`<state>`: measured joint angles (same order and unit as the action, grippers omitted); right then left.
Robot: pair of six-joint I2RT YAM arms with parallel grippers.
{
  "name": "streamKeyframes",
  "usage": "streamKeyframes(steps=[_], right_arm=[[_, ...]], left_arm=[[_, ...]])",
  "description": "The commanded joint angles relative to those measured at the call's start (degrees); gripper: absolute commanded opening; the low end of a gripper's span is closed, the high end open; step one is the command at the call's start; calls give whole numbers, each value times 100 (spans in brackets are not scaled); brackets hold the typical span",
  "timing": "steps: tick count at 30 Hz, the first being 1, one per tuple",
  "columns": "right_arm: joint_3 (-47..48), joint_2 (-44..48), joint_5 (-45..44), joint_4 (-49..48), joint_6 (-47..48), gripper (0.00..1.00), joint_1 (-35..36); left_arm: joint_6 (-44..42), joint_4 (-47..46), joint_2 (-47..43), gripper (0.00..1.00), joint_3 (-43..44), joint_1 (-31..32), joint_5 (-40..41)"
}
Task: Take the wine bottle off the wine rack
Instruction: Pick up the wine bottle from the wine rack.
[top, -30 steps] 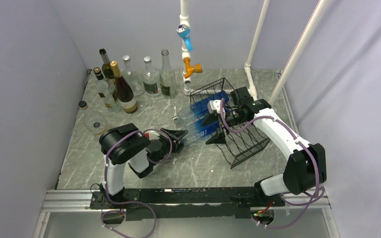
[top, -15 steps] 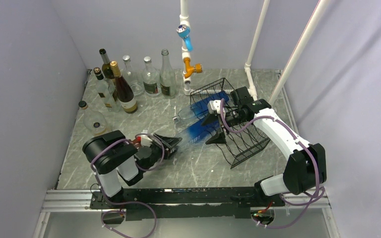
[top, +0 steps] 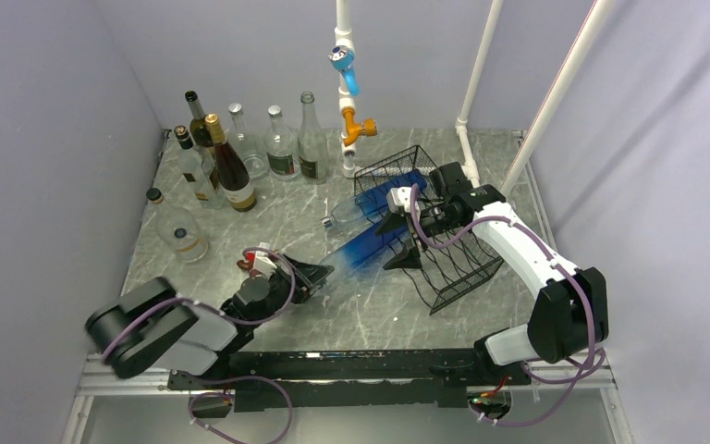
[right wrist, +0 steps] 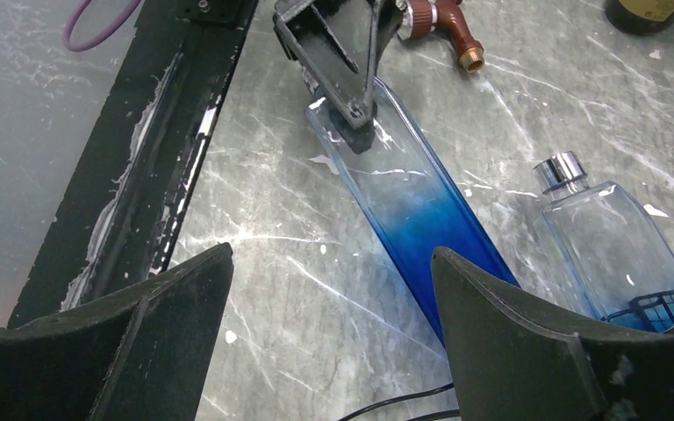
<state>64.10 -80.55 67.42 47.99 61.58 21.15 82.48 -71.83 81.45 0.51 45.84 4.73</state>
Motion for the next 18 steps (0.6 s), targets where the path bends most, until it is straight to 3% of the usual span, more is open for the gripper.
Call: streamKeyframes(steps=[1, 4, 8, 18], right_arm=[[33, 28, 140, 57, 234, 86, -15], [33, 9, 161, 61, 253, 86, -15], [33, -11, 198, 87, 273, 86, -6], [32, -10, 228, 109, 335, 86, 18]], left_arm=[[-713, 1569, -1486, 0, 138, 51, -250], [-1181, 3293, -2724, 0, 322, 82, 63], [-1564, 4670, -3771, 0, 484, 82, 173], [-2746, 6501, -4503, 0, 1190, 82, -260]])
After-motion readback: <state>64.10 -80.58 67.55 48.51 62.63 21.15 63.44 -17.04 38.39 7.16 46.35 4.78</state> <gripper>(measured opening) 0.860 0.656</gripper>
